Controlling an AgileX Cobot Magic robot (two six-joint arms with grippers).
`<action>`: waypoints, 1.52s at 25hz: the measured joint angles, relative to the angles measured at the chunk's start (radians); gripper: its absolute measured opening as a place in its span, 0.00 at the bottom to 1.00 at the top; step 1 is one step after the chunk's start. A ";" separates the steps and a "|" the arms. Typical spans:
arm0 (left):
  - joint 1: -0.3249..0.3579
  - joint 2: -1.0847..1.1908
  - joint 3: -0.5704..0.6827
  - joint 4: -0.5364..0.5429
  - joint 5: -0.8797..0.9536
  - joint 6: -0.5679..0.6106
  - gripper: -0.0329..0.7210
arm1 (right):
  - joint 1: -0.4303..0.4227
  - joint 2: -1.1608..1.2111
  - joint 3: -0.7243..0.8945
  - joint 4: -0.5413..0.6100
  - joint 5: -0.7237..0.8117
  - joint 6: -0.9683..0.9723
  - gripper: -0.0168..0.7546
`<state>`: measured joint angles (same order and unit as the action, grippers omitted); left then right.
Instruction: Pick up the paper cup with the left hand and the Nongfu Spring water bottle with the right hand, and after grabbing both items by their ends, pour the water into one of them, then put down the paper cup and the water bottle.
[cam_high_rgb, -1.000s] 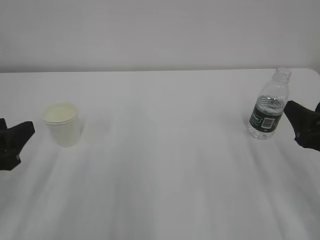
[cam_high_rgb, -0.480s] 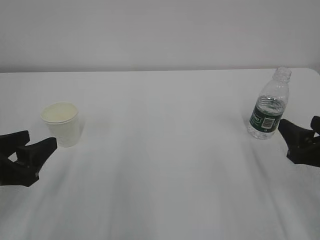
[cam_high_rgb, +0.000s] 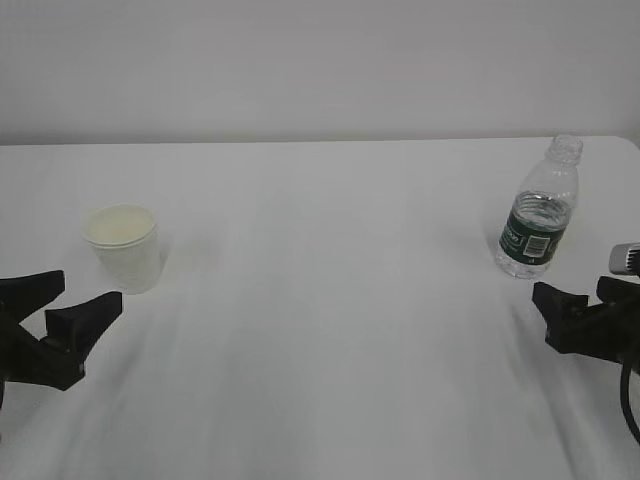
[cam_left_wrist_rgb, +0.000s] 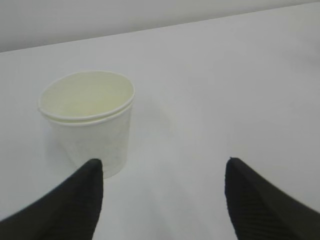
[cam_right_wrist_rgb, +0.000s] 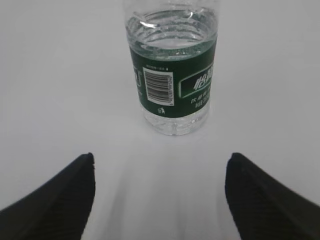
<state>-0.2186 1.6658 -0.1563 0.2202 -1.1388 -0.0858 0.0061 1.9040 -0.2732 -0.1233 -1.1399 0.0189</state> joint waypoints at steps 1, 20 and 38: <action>0.000 0.000 0.000 0.000 0.000 0.002 0.78 | 0.000 0.009 -0.007 0.000 -0.001 0.000 0.83; 0.000 0.003 0.000 -0.029 -0.002 0.005 0.78 | 0.000 0.176 -0.247 0.003 -0.002 0.034 0.83; 0.000 0.003 0.000 -0.052 -0.004 0.006 0.78 | 0.000 0.281 -0.386 0.003 -0.002 0.065 0.83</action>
<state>-0.2186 1.6688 -0.1563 0.1687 -1.1430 -0.0794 0.0061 2.1852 -0.6590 -0.1207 -1.1422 0.0840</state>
